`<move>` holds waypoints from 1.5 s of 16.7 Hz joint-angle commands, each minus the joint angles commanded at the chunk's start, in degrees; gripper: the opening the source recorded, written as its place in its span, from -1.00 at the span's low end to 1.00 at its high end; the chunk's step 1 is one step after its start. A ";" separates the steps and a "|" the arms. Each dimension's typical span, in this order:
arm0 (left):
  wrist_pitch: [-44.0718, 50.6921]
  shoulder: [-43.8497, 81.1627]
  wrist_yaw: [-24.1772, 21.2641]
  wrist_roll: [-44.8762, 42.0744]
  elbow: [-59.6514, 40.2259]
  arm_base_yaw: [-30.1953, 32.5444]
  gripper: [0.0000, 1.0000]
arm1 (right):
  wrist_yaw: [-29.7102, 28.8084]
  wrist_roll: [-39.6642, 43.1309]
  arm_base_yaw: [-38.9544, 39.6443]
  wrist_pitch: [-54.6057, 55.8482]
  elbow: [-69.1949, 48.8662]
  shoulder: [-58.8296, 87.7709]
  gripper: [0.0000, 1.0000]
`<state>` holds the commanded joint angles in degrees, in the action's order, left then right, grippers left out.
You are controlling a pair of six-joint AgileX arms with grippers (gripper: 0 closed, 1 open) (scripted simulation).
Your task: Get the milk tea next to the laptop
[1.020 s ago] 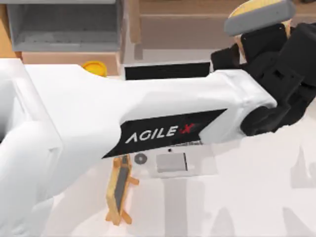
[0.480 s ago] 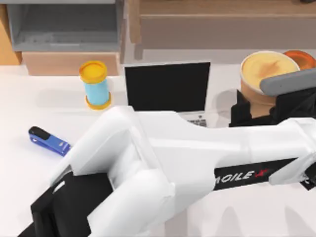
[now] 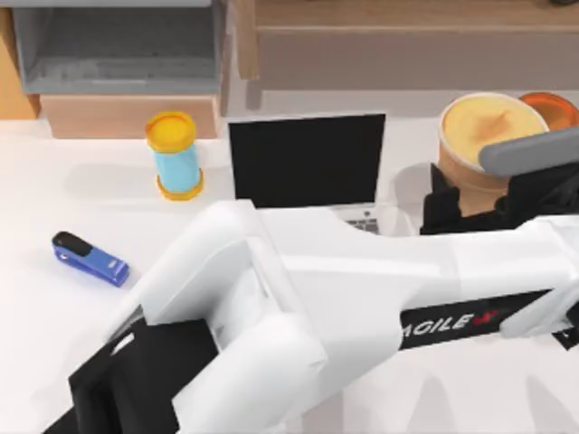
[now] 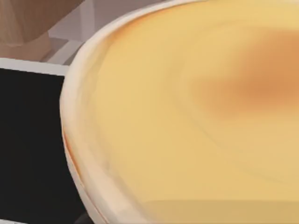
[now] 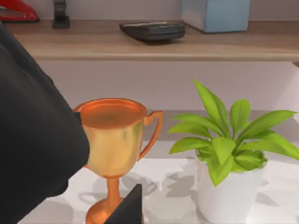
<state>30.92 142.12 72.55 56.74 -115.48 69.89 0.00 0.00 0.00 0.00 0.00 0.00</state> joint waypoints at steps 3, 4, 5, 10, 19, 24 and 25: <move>-0.20 -1.04 0.05 -0.07 -1.37 -0.75 -1.00 | 0.00 0.00 0.00 0.00 0.00 0.00 1.00; -0.38 -1.03 0.27 -0.02 -1.47 -0.74 -1.00 | 0.00 0.00 0.00 0.00 0.00 0.00 1.00; -0.64 -1.04 0.53 0.07 -1.61 -0.72 -1.00 | 0.00 0.00 0.00 0.00 0.00 0.00 1.00; -2.69 -1.18 1.84 0.65 -2.41 -0.34 -1.00 | 0.00 0.00 0.00 0.00 0.00 0.00 1.00; -5.35 -0.26 1.43 0.40 -0.11 0.05 -1.00 | 0.00 0.00 0.00 0.00 0.00 0.00 1.00; -5.23 2.05 0.04 -0.04 2.82 -0.01 -1.00 | 0.00 0.00 0.00 0.00 0.00 0.00 1.00; -5.20 2.19 -0.04 -0.05 2.96 -0.01 -1.00 | 0.00 0.00 0.00 0.00 0.00 0.00 1.00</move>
<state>25.73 144.31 72.51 56.69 -112.52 69.88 0.00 0.00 0.00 0.00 0.00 0.00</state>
